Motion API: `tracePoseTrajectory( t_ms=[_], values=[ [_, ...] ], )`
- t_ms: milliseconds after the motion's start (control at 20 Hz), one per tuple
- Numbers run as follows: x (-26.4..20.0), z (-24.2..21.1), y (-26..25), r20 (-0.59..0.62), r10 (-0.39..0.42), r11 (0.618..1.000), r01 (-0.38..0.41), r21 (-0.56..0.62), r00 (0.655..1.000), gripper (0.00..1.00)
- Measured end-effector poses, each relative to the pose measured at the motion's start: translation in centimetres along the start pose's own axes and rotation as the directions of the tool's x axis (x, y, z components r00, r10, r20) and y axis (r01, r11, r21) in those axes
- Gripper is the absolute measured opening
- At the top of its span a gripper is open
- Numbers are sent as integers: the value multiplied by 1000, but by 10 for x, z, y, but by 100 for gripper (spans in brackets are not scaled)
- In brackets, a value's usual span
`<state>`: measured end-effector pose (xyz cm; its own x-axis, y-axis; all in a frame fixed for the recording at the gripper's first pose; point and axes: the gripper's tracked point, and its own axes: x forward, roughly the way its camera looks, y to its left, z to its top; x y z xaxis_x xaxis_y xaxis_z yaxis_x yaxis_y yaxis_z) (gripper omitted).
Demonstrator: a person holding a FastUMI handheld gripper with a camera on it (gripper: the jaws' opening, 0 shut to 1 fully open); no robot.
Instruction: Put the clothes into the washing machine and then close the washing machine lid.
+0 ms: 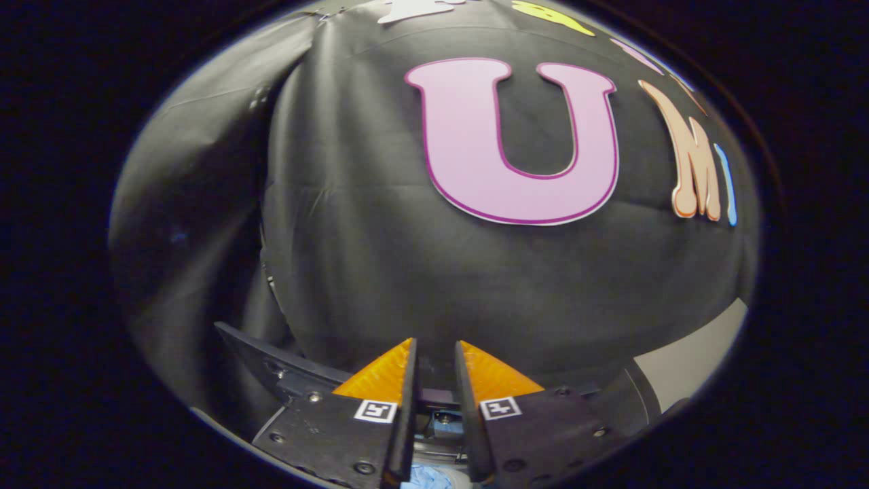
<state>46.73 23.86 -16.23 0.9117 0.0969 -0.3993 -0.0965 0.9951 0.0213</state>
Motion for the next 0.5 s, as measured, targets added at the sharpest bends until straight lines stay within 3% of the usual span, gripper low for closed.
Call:
tracePoseTrajectory(
  t_ms=[100, 200, 300, 350, 400, 450, 500],
  values=[
    [-9, 1, 8, 14, 20, 998, -19, -55, 1000, 20],
    [-19, 2, 13, 26, 22, 992, -18, -121, 999, 18],
    [-31, -8, 27, 28, 70, 985, -65, -162, 997, 17],
    [-32, -55, 38, -165, 127, 978, -151, -141, 978, 15],
    [-63, -120, 46, -362, 142, 976, -192, -106, 921, 13],
    [-76, -149, 51, -386, 170, 976, -210, -63, 907, 12],
    [-87, -156, 54, -334, 168, 977, -201, -66, 927, 10]
  ],
)
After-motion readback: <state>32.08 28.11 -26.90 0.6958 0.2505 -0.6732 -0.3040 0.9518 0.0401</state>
